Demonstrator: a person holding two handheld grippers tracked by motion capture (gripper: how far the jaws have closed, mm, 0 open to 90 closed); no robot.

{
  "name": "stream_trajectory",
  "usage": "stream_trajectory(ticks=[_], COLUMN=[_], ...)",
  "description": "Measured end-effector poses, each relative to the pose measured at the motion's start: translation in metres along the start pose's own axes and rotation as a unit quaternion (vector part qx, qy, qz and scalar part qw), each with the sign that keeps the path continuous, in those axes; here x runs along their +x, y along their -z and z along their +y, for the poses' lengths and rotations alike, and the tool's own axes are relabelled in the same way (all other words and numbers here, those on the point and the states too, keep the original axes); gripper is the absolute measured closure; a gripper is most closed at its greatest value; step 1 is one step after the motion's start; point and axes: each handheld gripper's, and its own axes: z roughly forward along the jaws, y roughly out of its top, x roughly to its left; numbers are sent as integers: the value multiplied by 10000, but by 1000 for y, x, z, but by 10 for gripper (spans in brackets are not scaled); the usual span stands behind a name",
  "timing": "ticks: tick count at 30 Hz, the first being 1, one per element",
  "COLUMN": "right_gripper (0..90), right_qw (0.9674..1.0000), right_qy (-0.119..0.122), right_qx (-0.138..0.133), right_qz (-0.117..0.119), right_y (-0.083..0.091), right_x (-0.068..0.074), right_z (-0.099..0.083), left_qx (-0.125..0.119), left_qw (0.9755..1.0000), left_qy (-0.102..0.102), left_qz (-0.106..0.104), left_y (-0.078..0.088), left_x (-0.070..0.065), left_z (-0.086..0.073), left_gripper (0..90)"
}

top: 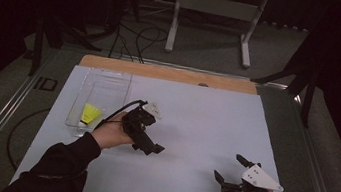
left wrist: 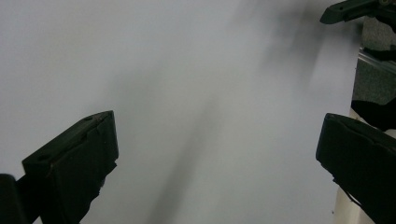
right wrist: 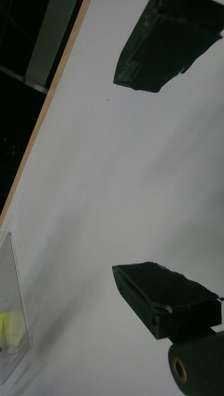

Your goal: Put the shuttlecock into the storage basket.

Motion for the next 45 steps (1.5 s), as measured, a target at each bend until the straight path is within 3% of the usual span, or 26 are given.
stream_trajectory(ticks=[6, 18, 23, 30, 37, 45], right_gripper=[84, 84, 84, 84, 84, 84], right_qw=[10000, 10000, 10000, 10000, 10000, 10000], right_qy=[-10, 10, 8, 14, 9, 22], right_qx=[1, 28, 32, 35, 38, 47], right_qz=[25, 46, 49, 57, 58, 46], right_y=[0, -1, -1, -1, -1, -2], right_x=[0, 0, 1, 1, 1, 1], right_z=[0, 0, 0, 0, 0, 0], left_qx=[-74, -209, -148, 11, -68, -335], left_qw=[9996, 9991, 9991, 9998, 10000, 9993], left_qy=[-135, -94, -118, -153, -36, 84], left_qz=[-249, -354, -379, -140, 4, 145], left_y=[-11, -25, -30, -31, -26, -11], left_x=[-11, -19, -23, -26, -26, -22], left_z=[-9, -43, -55, -75, -99, -125], left_gripper=[0, 0, 0, 0, 0, 0])
